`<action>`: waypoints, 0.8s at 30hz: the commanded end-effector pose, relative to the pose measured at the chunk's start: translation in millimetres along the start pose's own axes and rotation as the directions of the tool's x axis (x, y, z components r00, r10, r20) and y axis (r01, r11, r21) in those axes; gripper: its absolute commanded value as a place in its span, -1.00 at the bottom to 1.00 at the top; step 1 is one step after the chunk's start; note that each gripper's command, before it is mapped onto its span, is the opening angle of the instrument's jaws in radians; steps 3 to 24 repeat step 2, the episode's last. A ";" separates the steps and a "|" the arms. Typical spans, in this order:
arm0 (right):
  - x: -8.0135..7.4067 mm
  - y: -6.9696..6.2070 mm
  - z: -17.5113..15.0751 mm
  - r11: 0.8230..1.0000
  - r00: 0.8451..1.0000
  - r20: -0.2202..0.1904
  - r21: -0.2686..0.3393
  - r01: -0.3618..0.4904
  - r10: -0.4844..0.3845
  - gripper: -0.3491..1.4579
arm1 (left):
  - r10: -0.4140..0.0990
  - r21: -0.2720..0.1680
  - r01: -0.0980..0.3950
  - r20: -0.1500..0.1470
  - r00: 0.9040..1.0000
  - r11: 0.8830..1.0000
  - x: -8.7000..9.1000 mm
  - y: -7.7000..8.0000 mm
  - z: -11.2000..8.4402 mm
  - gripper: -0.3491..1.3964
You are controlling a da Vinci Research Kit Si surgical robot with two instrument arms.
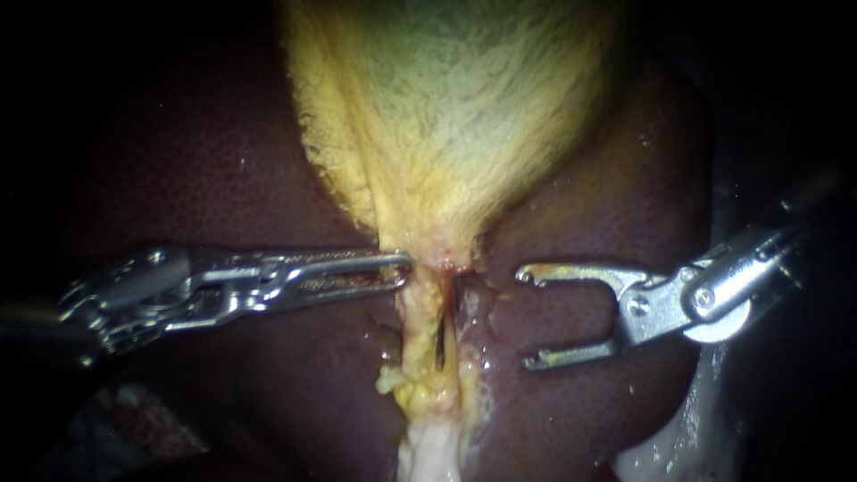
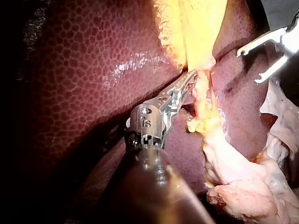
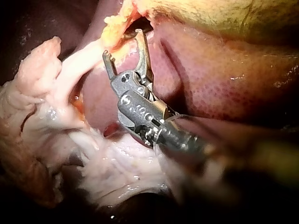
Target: Going back first clip left tube
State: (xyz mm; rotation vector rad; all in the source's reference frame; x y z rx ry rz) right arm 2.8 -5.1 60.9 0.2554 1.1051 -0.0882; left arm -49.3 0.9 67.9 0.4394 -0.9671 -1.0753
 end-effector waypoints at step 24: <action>0.0 0.0 0.0 1.000 1.000 0.000 0.000 -0.001 0.001 0.05 | 0.000 0.000 0.000 0.000 1.000 1.000 0.0 0.0 0.0 -1.00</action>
